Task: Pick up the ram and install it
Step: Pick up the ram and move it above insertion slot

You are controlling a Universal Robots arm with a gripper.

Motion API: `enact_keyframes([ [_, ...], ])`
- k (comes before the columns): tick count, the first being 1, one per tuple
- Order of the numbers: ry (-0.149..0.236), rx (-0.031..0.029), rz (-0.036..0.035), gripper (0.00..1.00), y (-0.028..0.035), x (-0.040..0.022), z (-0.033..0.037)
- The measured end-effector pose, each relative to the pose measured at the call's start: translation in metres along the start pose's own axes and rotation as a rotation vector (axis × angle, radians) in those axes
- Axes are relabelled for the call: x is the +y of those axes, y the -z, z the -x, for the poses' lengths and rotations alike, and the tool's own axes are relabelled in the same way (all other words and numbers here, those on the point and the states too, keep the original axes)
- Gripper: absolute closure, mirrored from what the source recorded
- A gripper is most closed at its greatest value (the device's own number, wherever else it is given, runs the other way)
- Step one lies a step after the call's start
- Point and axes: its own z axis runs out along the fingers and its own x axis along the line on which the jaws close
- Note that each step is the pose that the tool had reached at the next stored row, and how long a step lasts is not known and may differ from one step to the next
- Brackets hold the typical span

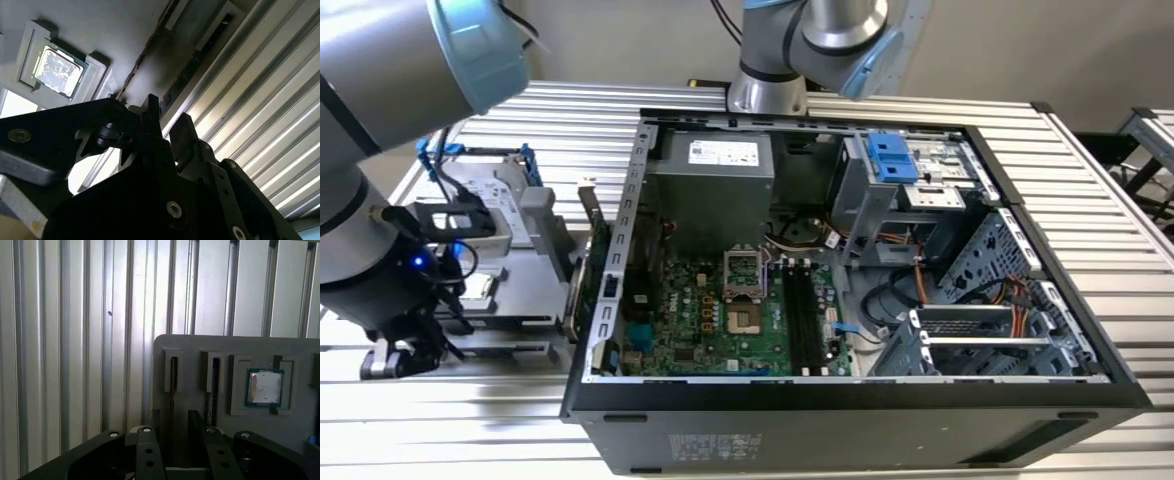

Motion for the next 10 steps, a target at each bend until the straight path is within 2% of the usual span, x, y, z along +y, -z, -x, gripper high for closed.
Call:
enact_keyframes([
  [5,-0.002,-0.0005,-0.0004,0.00,-0.0085,-0.0008,-0.0005],
  [10,-0.003,-0.0012,-0.0008,0.00,-0.0135,-0.0012,0.0002],
])
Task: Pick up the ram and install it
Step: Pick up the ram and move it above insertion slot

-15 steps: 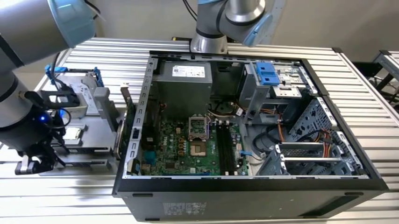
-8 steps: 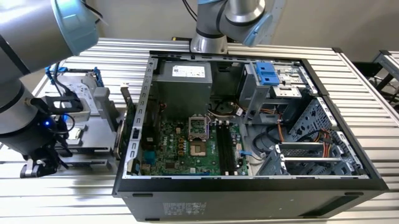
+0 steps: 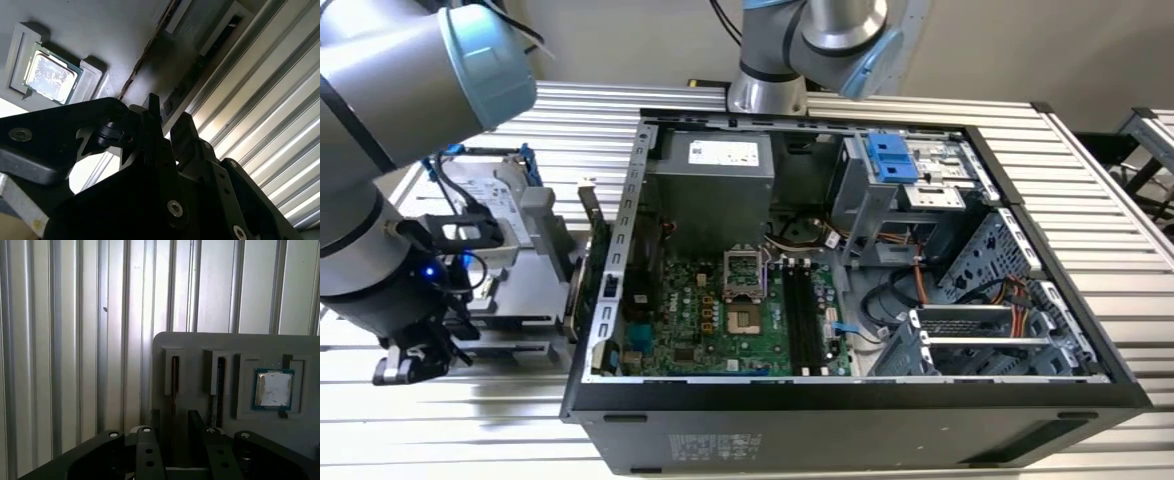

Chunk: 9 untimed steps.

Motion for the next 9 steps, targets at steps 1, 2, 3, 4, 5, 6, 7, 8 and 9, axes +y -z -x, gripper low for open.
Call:
enact_keyframes([
  [1,-0.001,-0.0001,0.0001,0.00,-0.0008,0.0000,0.0004],
  [2,-0.001,-0.0002,0.0000,0.00,-0.0013,0.0000,0.0009],
  [3,-0.001,-0.0004,-0.0002,0.00,-0.0018,-0.0001,0.0015],
  [4,-0.001,-0.0005,-0.0004,0.00,-0.0021,-0.0001,0.0023],
  [5,-0.001,-0.0005,-0.0006,0.00,-0.0023,-0.0002,0.0034],
  [6,-0.001,-0.0005,-0.0007,0.00,-0.0025,-0.0002,0.0041],
  [7,-0.001,-0.0005,-0.0007,0.00,-0.0025,-0.0002,0.0042],
  [8,-0.001,-0.0004,-0.0006,0.00,-0.0025,-0.0002,0.0042],
  [9,-0.001,-0.0004,-0.0006,0.00,-0.0026,-0.0002,0.0042],
])
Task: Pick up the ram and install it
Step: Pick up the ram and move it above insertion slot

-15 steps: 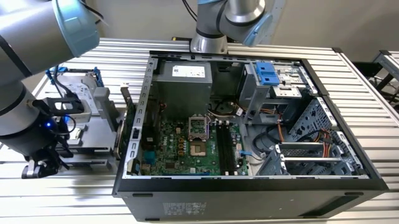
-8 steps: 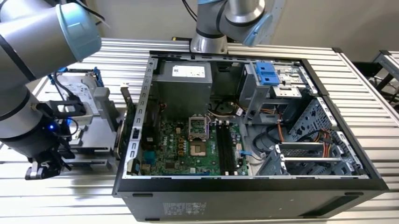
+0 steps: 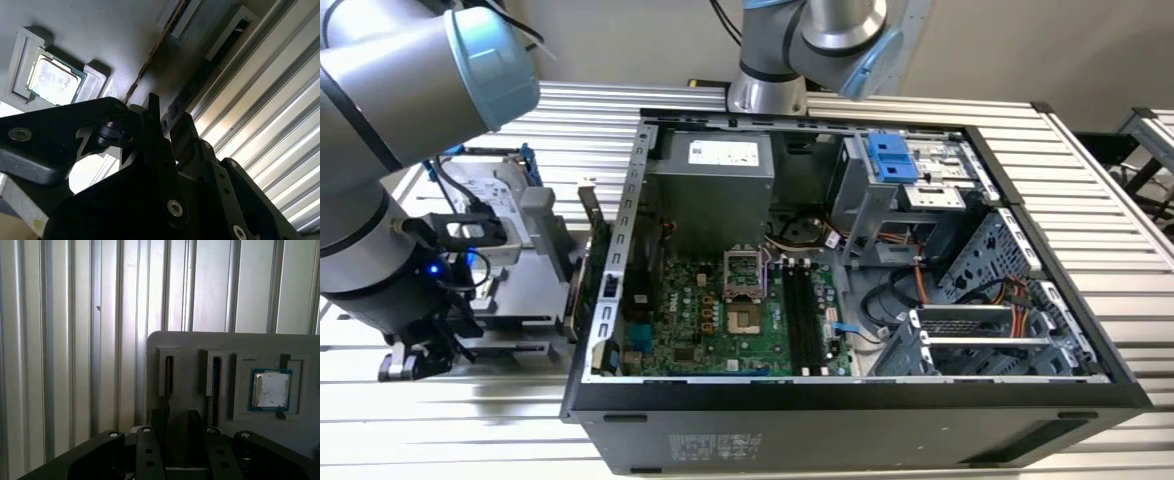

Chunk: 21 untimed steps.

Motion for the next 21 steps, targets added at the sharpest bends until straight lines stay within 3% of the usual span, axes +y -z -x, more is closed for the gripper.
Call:
enact_keyframes([
  [4,0.000,0.0000,0.0001,0.00,0.0000,0.0000,0.0001],
  [5,0.000,0.0000,0.0001,1.00,0.0000,0.0000,0.0001],
  [9,0.000,-0.0001,0.0000,1.00,-0.0001,0.0000,0.0002],
  [10,0.000,0.0023,0.0019,1.00,-0.0002,0.0000,0.0003],
  [12,0.000,0.0203,0.0147,1.00,-0.0001,0.0001,0.0003],
  [13,0.000,0.0218,0.0157,1.00,-0.0001,0.0000,0.0002],
  [21,0.000,0.0221,0.0157,1.00,-0.0001,0.0000,0.0002],
])
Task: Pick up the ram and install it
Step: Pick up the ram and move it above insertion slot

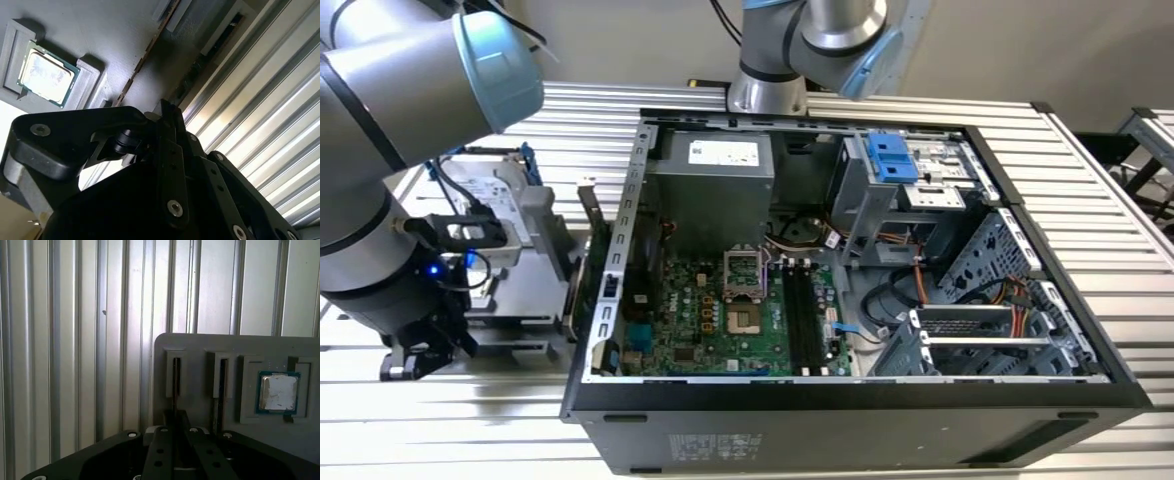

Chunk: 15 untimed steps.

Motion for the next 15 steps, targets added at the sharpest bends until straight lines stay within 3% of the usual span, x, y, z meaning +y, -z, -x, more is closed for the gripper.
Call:
enact_keyframes([
  [5,0.000,0.0000,0.0001,1.00,0.0005,0.0000,0.0000],
  [15,-0.001,0.0000,0.0000,1.00,0.0247,0.0003,0.0012],
])
